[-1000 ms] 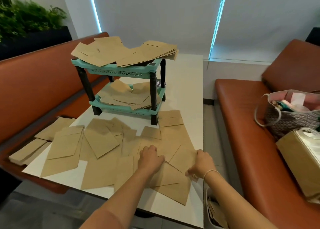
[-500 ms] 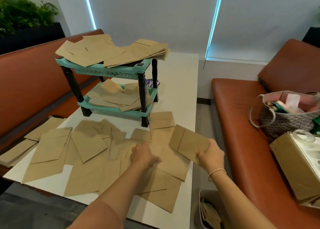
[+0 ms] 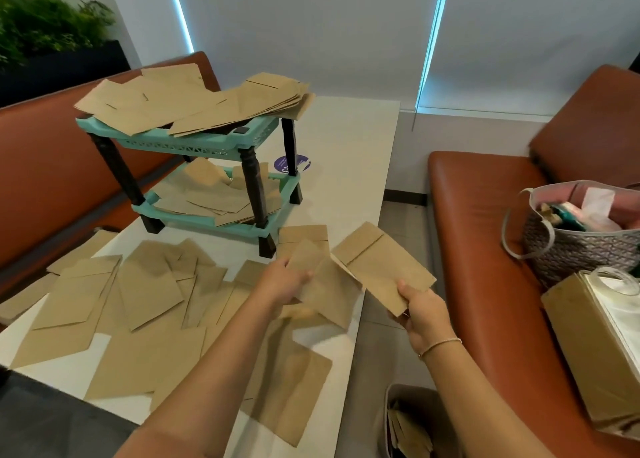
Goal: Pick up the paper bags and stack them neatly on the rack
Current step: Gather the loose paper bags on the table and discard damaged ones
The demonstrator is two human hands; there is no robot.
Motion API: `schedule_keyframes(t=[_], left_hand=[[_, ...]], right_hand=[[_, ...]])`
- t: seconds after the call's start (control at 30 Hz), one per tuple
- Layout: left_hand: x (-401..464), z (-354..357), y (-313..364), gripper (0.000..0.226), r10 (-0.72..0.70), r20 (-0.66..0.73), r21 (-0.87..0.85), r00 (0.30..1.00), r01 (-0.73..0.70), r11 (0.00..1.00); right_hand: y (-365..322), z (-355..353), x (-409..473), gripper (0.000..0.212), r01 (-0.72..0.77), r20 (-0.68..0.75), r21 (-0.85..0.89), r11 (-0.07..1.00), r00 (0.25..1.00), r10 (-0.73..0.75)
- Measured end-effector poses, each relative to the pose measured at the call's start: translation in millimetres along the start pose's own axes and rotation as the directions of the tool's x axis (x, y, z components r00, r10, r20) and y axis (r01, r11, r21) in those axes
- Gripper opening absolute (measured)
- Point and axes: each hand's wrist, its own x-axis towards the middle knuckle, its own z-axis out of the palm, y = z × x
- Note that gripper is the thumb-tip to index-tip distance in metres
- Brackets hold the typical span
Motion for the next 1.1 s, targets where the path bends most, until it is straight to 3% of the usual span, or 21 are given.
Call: schedule_keyframes(t=[0.13,0.3,0.43,0.53,0.6,0.7,0.83,1.1], left_hand=[[-1.9,35.5,10.2,0.029,-0.045,0.144,-0.337,0.988,0.092,0.937],[-0.7,79.1,-1.1,0.03,-0.073,0.212,-0.392,0.975,0.154,0.907],[1.9,109.9,-16.1,0.034,-0.132,0.194,-0.283,0.972,0.184,0.941],[5.1,130.5,-27.5,0.042,-0.16,0.132,-0.149,0.978,0.179,0.973],[6.8,142.5,-37.2,0.048,-0.145,0.083,0.021,0.986,0.144,0.989],[4.5,157.9,-49.1,0.043,-0.061,0.101,0.292,0.993,0.029,0.956],[-0.7,174.0,-60.5,0.038,-0.052,0.141,0.447,0.989,-0.017,0.894],[-0.2,190.0,-82.9,0.034,-0.097,0.134,0.505,0.986,0.016,0.863]], right_hand=[[-9.5,-15.4,6.9,0.017,-0.059,0.037,0.053,0.997,0.998,0.057],[-12.6,-41.7,17.3,0.015,-0.074,0.137,0.026,0.997,0.988,0.07],[-4.2,-68.7,29.5,0.026,-0.008,-0.048,-0.051,0.999,0.999,0.005],[10.7,-98.8,41.5,0.023,0.025,-0.238,-0.293,0.956,0.966,-0.099],[20.6,-120.5,45.0,0.01,0.0,-0.258,-0.611,0.792,0.945,-0.199],[42.4,-144.2,50.1,0.026,-0.047,-0.175,-0.858,0.512,0.963,-0.205],[75.6,-162.9,63.6,0.022,-0.128,-0.182,-0.89,0.438,0.98,-0.084],[108.5,-184.8,85.7,0.024,-0.185,-0.182,-0.894,0.407,0.982,0.047]])
